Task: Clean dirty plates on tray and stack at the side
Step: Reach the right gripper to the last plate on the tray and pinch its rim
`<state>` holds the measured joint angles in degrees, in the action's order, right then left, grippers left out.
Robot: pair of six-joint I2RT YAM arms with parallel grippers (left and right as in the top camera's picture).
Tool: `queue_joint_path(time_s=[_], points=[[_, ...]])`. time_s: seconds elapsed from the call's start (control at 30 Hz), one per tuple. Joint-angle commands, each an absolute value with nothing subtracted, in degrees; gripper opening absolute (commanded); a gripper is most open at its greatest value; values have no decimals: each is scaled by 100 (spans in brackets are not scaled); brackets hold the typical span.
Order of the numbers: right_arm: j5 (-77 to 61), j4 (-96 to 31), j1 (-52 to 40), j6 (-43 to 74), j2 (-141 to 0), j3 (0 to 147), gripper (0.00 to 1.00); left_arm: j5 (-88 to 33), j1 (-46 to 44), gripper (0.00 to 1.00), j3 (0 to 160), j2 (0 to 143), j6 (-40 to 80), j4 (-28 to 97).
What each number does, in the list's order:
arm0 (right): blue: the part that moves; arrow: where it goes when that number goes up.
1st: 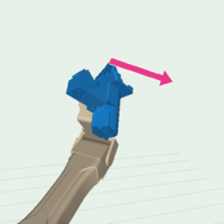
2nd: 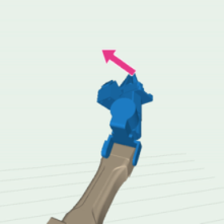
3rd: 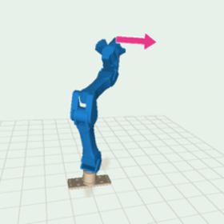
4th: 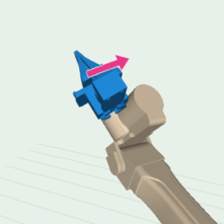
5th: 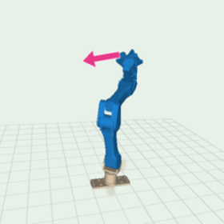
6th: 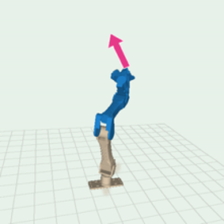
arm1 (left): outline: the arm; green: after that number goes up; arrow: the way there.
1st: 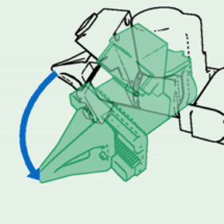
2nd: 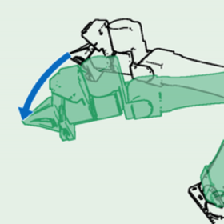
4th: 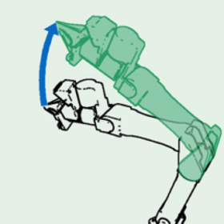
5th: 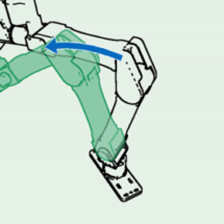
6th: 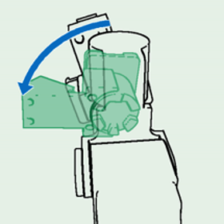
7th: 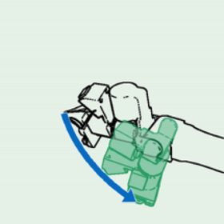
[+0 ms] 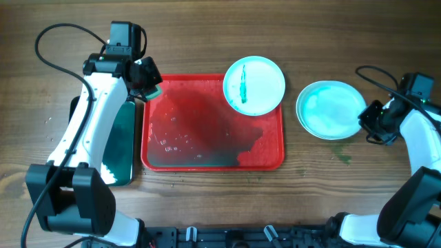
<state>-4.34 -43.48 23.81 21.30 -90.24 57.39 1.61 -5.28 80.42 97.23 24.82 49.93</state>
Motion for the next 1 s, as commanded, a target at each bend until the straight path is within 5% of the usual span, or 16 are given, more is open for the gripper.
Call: queue_joint_path(time_s=[0.0,0.3,0.5,0.97], points=[[-803,-4239,1916,1863,-8914,5699,25,200,-497,4,8084,9730,2571,4974],[-864,-4119,-346,2274,-8927,6611,40,198,-497,4,8084,9730,2571,4978],[-628,-3835,-1295,4058,-9751,6611,30,198,-497,4,8084,9730,2571,4978],[-1955,-3538,-2344,3406,-10831,6639,16,200,-497,4,8084,9730,2571,4976]])
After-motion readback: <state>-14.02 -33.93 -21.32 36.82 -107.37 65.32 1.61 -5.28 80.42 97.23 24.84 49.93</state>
